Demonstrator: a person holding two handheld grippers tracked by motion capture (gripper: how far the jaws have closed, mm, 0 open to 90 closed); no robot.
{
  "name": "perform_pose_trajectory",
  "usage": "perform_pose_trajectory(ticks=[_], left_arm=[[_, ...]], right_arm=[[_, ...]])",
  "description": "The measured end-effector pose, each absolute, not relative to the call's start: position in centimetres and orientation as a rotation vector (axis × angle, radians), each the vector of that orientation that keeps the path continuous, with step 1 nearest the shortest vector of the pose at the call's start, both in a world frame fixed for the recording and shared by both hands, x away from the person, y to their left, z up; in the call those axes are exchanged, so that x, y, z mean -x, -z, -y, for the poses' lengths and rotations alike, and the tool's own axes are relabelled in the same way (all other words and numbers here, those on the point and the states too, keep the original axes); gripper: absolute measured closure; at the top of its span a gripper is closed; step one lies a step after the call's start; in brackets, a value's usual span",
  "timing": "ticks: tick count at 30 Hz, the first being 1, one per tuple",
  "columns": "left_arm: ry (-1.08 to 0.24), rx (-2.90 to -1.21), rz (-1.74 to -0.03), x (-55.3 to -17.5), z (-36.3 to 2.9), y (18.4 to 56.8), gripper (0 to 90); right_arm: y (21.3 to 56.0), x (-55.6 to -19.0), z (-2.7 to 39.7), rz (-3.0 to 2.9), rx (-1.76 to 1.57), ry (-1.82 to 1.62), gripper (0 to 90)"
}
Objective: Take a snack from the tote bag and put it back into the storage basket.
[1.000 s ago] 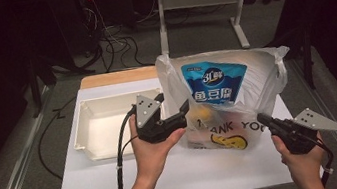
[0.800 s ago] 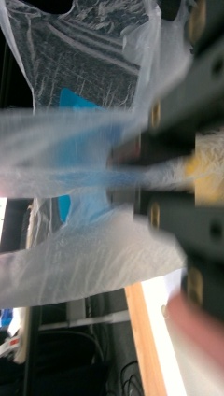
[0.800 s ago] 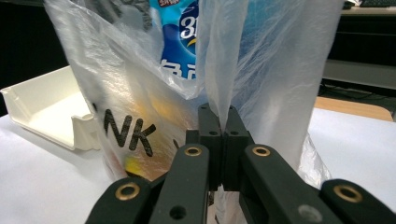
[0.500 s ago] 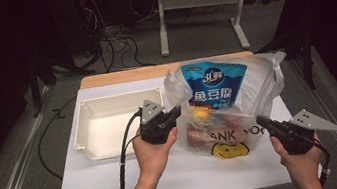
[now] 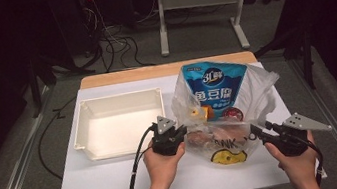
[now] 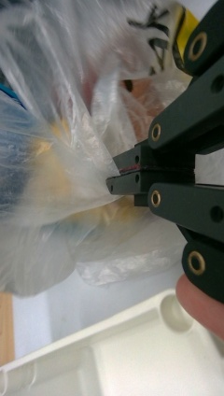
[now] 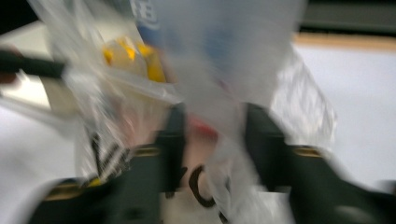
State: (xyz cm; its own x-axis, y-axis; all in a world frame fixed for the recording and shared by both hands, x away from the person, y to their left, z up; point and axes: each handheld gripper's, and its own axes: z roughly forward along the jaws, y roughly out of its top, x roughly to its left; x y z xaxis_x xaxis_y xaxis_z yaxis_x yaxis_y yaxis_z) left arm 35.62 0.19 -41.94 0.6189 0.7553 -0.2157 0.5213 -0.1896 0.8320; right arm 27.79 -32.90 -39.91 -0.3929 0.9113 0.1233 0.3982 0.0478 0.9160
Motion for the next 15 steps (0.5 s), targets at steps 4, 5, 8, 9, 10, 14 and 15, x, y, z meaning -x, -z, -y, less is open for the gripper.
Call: perform_pose_trajectory(ticks=[4,5,8,9,10,14,15], left_arm=[[-0.308,-1.887,-1.013,-35.3,0.7,42.6,90.0],[-0.304,-1.897,-1.010,-35.3,0.8,42.8,90.0],[-0.258,-1.890,-1.014,-35.3,1.0,43.0,90.0],[-0.264,-1.892,-1.009,-35.2,1.1,43.0,90.0],[-0.267,-1.892,-1.003,-35.0,1.3,42.9,90.0],[-0.293,-1.872,-1.010,-35.0,0.5,42.4,90.0],[-0.301,-1.847,-1.020,-35.0,-0.1,42.0,90.0]], right_arm=[[36.9,-26.9,32.4,-1.714,-1.241,-1.397,27.2],[36.1,-26.8,32.3,-1.681,-1.228,-1.400,24.9],[34.7,-26.8,32.3,-1.615,-1.219,-1.383,23.8],[34.0,-27.0,32.4,-1.578,-1.230,-1.388,24.8],[33.5,-27.4,32.5,-1.566,-1.244,-1.399,29.8],[32.4,-29.7,32.7,-1.644,-1.251,-1.350,80.2],[32.5,-30.0,32.9,-1.645,-1.271,-1.347,84.8]])
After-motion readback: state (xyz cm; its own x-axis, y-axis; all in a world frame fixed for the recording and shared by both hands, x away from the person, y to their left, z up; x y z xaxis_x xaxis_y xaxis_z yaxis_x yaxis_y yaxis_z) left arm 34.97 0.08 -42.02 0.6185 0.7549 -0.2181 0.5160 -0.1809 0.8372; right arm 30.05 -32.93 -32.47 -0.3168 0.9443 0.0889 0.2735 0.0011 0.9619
